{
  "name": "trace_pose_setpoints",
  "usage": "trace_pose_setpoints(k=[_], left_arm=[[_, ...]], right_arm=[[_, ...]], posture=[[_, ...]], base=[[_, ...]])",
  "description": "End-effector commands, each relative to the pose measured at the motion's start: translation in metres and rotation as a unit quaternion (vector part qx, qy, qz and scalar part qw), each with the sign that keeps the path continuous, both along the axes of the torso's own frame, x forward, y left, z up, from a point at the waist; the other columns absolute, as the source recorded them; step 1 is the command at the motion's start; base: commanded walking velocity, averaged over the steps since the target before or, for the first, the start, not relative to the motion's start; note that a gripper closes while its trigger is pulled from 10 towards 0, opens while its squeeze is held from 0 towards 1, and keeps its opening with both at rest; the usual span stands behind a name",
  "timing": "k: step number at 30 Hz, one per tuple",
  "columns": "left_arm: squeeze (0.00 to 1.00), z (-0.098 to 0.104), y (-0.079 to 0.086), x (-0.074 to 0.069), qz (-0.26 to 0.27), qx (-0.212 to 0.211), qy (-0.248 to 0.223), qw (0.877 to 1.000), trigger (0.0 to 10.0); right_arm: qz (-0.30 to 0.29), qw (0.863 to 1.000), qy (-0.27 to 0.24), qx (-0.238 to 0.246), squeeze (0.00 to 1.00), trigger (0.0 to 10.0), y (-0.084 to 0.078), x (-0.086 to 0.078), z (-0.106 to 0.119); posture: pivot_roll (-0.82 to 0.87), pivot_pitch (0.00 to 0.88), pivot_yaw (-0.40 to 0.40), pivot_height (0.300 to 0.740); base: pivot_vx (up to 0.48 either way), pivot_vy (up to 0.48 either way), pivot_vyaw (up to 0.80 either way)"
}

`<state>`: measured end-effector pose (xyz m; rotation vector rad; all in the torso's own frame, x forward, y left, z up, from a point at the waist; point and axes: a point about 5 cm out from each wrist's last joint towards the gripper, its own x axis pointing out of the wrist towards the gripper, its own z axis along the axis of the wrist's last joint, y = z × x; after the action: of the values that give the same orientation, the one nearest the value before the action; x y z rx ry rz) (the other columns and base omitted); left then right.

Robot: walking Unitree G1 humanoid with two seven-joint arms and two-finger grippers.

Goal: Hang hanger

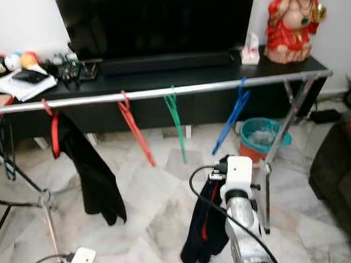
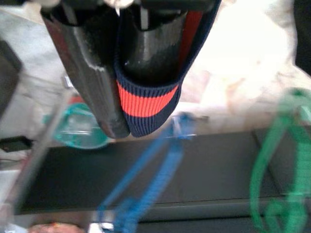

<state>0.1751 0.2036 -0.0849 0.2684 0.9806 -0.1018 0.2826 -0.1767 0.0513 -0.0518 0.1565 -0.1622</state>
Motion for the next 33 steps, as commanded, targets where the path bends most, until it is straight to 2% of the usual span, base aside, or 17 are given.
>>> trace_pose_setpoints(k=[1, 9, 14, 16, 22, 25, 26, 27, 28, 31, 33], left_arm=[[0.00, -0.002, -0.002, -0.004, -0.002, 0.002, 0.009, 1.000, 10.0], [0.00, -0.001, -0.001, -0.002, 0.008, 0.003, -0.003, 1.000, 10.0], [0.00, 0.002, -0.001, 0.002, 0.001, 0.014, -0.034, 0.999, 10.0], [0.00, 0.003, -0.001, 0.003, 0.002, 0.020, -0.039, 0.999, 10.0], [0.00, 0.005, 0.000, 0.004, 0.042, 0.016, -0.076, 0.996, 10.0], [0.00, 0.009, -0.001, 0.007, 0.070, -0.005, -0.113, 0.991, 10.0], [0.00, 0.037, -0.004, 0.052, 0.052, -0.017, -0.193, 0.980, 10.0], [0.00, 0.037, -0.004, 0.052, 0.052, -0.017, -0.193, 0.980, 10.0], [0.00, 0.056, -0.004, 0.076, 0.019, 0.007, -0.251, 0.968, 10.0], [0.00, 0.082, -0.013, 0.095, 0.006, -0.005, -0.347, 0.938, 10.0], [0.00, 0.092, -0.019, 0.101, 0.009, -0.018, -0.381, 0.925, 10.0]], right_arm=[[-0.003, 1.000, -0.016, 0.003, 0.00, 10.0, -0.001, 0.005, 0.007], [-0.014, 1.000, 0.009, 0.015, 0.00, 10.0, -0.004, 0.002, -0.004], [-0.041, 0.994, 0.082, 0.052, 0.00, 10.0, -0.014, -0.007, -0.035], [-0.042, 0.993, 0.093, 0.056, 0.00, 10.0, -0.016, -0.009, -0.040], [-0.043, 0.986, 0.148, 0.070, 0.00, 10.0, -0.017, -0.017, -0.061], [-0.039, 0.979, 0.188, 0.065, 0.00, 10.0, -0.018, -0.024, -0.075], [-0.033, 0.976, 0.206, 0.061, 0.00, 10.0, -0.018, -0.028, -0.081], [-0.033, 0.976, 0.206, 0.061, 0.00, 10.0, -0.018, -0.028, -0.081], [-0.030, 0.973, 0.221, 0.059, 0.00, 10.0, -0.018, -0.032, -0.086], [-0.039, 0.965, 0.254, 0.062, 0.00, 10.0, -0.022, -0.043, -0.096], [-0.039, 0.960, 0.270, 0.061, 0.00, 10.0, -0.023, -0.048, -0.101]], posture=[[0.01, 0.000, 0.028, 0.740], [0.01, 0.000, 0.027, 0.740], [0.02, 0.000, 0.024, 0.740], [0.02, 0.000, 0.023, 0.740], [0.02, 0.000, 0.020, 0.740], [0.02, 0.000, 0.015, 0.740], [0.02, 0.000, 0.012, 0.740], [0.02, 0.000, 0.012, 0.740], [0.02, 0.000, 0.012, 0.740], [0.01, 0.000, 0.009, 0.740], [0.02, 0.000, 0.006, 0.740]], base=[[0.000, 0.000, 0.00], [0.000, 0.000, 0.00], [0.000, 0.000, 0.00], [0.000, 0.000, 0.00], [0.000, 0.000, 0.00], [0.000, 0.000, 0.00], [0.000, 0.000, 0.00], [0.000, 0.000, 0.00], [0.000, 0.000, 0.00], [0.000, 0.000, 0.00], [0.000, 0.000, 0.00]])
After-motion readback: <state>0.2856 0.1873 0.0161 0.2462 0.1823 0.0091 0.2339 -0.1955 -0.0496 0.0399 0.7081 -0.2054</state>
